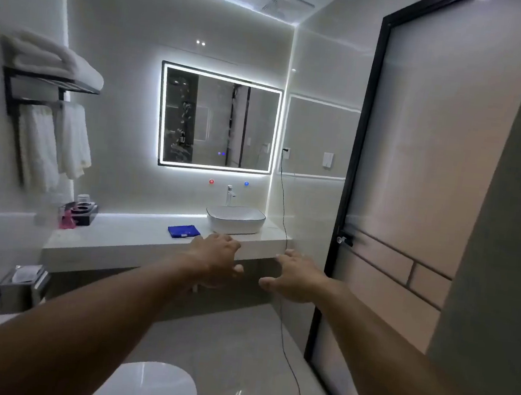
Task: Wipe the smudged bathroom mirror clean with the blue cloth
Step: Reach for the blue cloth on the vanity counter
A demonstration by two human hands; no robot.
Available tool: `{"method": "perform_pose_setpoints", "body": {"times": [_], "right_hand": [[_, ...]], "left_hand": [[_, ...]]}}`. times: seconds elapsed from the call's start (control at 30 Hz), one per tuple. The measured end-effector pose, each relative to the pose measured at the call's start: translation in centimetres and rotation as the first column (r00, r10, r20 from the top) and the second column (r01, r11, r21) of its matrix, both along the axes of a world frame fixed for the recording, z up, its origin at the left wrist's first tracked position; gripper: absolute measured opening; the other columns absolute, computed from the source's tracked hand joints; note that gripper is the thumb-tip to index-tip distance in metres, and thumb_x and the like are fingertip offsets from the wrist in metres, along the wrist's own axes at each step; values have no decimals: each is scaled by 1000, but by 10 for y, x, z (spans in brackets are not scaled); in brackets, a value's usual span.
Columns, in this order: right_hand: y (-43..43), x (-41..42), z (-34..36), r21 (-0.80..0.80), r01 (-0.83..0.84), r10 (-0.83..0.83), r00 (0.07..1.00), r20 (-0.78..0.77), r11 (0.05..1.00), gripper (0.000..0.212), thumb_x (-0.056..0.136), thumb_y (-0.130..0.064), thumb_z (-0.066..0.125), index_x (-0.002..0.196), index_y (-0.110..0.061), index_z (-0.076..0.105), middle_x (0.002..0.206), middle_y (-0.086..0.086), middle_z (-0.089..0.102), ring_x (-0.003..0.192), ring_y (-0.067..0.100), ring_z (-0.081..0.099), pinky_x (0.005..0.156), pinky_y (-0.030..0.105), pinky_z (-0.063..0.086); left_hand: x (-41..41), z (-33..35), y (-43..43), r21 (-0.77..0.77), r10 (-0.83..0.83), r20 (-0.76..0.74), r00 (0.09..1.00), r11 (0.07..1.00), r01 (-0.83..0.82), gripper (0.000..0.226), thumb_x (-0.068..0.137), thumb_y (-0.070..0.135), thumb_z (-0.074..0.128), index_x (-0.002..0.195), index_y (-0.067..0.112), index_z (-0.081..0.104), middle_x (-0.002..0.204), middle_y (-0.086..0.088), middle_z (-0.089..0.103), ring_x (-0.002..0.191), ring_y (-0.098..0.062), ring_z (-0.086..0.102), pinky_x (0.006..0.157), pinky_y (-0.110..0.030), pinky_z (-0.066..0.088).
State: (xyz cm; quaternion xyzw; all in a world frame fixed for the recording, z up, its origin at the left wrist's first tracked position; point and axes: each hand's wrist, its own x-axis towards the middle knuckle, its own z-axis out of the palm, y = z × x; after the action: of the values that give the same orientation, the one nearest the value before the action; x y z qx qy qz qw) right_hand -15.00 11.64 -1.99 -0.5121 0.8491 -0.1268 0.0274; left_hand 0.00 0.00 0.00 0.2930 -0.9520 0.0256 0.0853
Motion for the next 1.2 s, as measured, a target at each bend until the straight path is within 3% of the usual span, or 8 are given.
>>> {"method": "perform_pose_setpoints", "body": {"times": [0.6, 1.03, 1.2], "right_hand": [[-111, -158, -16, 28, -85, 87, 995, -56, 996, 88, 80, -69, 55, 150, -21, 32, 157, 5, 26, 144, 26, 21, 114, 46, 26], [-262, -227, -14, 32, -6, 9, 998, -68, 999, 85, 82, -65, 57, 150, -20, 32, 157, 5, 24, 144, 25, 18, 116, 45, 24], [-317, -248, -15, 4, 21, -21, 997, -72, 1000, 82, 84, -63, 55, 150, -21, 31, 159, 4, 20, 145, 24, 15, 116, 46, 23]], "left_hand": [[-137, 0, -74, 27, 147, 18, 989, 989, -148, 59, 94, 46, 51, 145, 18, 39, 150, -4, 42, 136, -21, 38, 107, -40, 37], [-215, -14, -245, 27, 49, -21, 999, 998, -48, 64, 91, 50, 56, 145, 20, 39, 149, -2, 43, 134, -21, 40, 105, -36, 36], [-238, -16, -309, 21, 38, -42, 998, 999, -37, 68, 92, 49, 54, 149, 20, 32, 154, -3, 37, 139, -23, 35, 110, -41, 33]]}}
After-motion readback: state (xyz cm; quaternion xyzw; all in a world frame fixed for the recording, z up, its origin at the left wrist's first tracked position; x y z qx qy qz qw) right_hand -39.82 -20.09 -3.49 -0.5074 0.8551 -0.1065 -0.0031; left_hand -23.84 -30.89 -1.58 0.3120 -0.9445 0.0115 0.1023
